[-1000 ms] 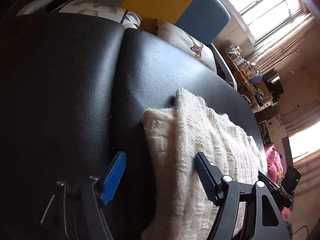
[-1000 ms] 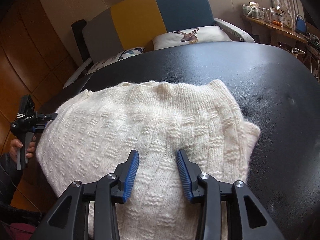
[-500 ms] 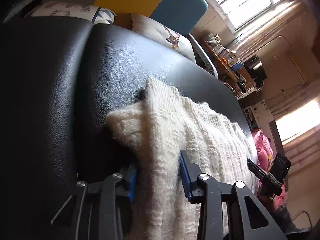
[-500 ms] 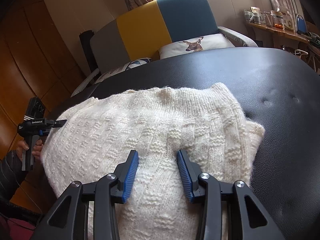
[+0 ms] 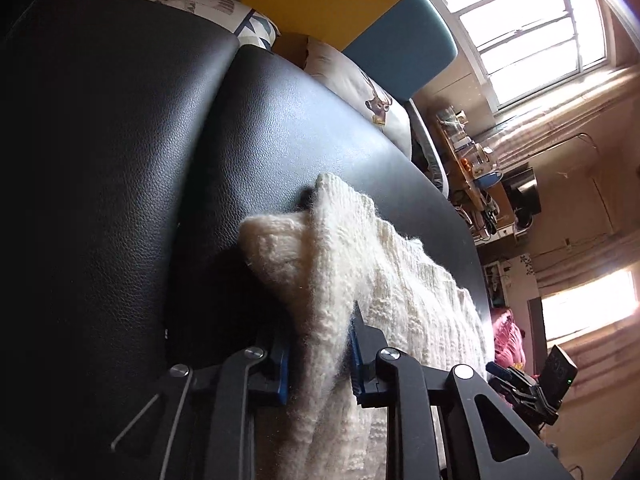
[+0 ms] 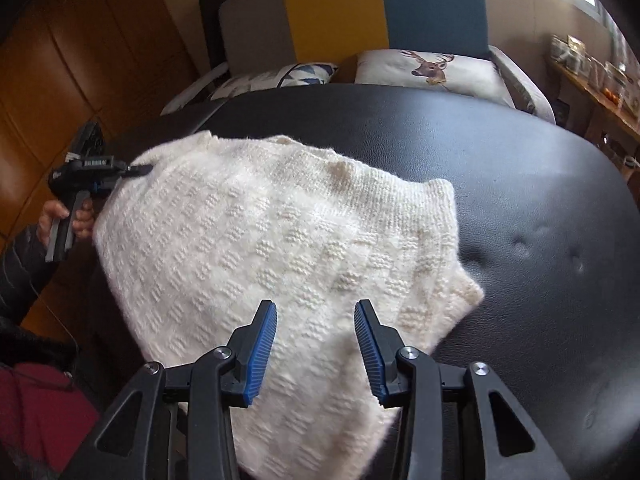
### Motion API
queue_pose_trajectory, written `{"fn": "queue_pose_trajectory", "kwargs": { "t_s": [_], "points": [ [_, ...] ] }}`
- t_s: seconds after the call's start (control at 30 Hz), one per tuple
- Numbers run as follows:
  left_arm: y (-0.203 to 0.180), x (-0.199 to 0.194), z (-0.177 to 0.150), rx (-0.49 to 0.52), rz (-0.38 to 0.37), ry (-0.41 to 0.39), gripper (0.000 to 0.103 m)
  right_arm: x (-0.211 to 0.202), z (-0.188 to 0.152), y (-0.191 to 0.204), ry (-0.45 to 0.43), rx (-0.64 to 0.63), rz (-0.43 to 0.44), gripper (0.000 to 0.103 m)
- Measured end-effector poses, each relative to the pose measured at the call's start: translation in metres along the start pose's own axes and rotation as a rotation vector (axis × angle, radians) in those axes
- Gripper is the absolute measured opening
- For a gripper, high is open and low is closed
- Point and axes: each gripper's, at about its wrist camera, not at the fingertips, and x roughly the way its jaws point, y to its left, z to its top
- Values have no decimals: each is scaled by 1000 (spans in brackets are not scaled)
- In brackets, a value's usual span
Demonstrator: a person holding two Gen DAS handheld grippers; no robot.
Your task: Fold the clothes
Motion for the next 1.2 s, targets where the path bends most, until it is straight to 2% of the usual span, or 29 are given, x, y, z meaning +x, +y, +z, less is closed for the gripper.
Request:
{"fn": "queue_pose_trajectory", "kwargs": {
  "t_s": [0.2,0.33,0.4,0.53,0.77,0.93,1.2],
  "points": [
    [-8,-18,13,9,25,-39,21,24,4,-2,140,-120,-4,41],
    [-24,-33,13,30,-12,-48,21,41,7,-9,189,-113,29,43],
    [-31,-40,11,15,-65,-51,21,44,7,-13,193,-106,47,43],
    [-48,-48,2,-45,-216,-68,21,44,4,-17,180,-85,50,44],
    [-86,-45,-14,-151,-415,-95,20,42,-2,-18,138,-42,38,46],
    [-123,-33,-12,-181,-475,-99,19,40,-7,-20,109,-12,29,46],
    [-180,7,-11,-196,-497,-37,18,36,-23,-17,45,38,42,46]
  ]
}}
